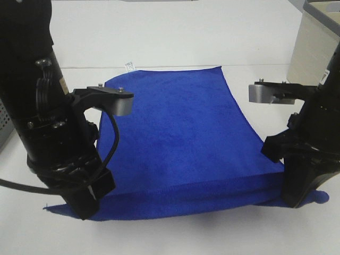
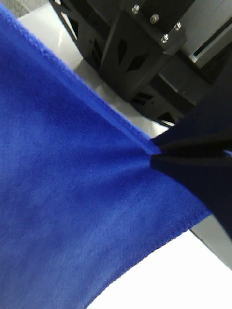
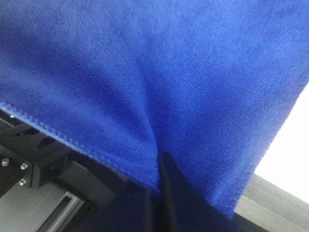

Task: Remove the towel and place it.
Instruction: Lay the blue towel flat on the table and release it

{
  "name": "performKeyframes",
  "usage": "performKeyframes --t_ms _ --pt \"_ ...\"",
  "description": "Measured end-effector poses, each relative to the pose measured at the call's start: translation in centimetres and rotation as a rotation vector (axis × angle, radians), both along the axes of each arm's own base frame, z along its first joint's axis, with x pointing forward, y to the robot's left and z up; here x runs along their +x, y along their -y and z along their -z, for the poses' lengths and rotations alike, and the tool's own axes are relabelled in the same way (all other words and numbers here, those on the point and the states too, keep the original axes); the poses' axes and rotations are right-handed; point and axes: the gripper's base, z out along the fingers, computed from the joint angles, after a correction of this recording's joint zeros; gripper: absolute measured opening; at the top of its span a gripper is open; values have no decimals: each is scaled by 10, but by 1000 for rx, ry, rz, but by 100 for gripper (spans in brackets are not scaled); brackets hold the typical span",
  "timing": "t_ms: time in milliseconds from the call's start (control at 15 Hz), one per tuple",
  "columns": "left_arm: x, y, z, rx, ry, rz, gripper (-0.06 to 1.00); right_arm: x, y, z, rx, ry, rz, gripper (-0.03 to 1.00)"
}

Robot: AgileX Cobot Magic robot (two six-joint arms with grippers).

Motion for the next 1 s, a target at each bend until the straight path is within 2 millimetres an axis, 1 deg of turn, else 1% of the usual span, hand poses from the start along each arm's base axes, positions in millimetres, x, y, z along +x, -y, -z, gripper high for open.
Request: performKeyframes --t_ms 200,333,400,533,667,867,1000 --pt "-17 -2 18 -1 -90 -28 0 -12 2 11 5 -60 16 2" --pt "-34 2 29 20 -131 4 0 -20 3 18 4 -101 24 2" --pt "-42 5 32 25 -141 23 0 -24 4 21 -1 -118 23 2" --pt "-50 12 34 22 -138 51 0 -29 7 26 -12 -140 8 2" --pt "-53 16 34 16 -126 68 0 -33 10 30 -26 -154 -11 2" --pt "-54 16 34 21 -118 75 0 -44 12 38 -30 -203 -4 2" --pt "-53 16 38 32 -124 79 0 -48 13 43 -27 -208 7 2"
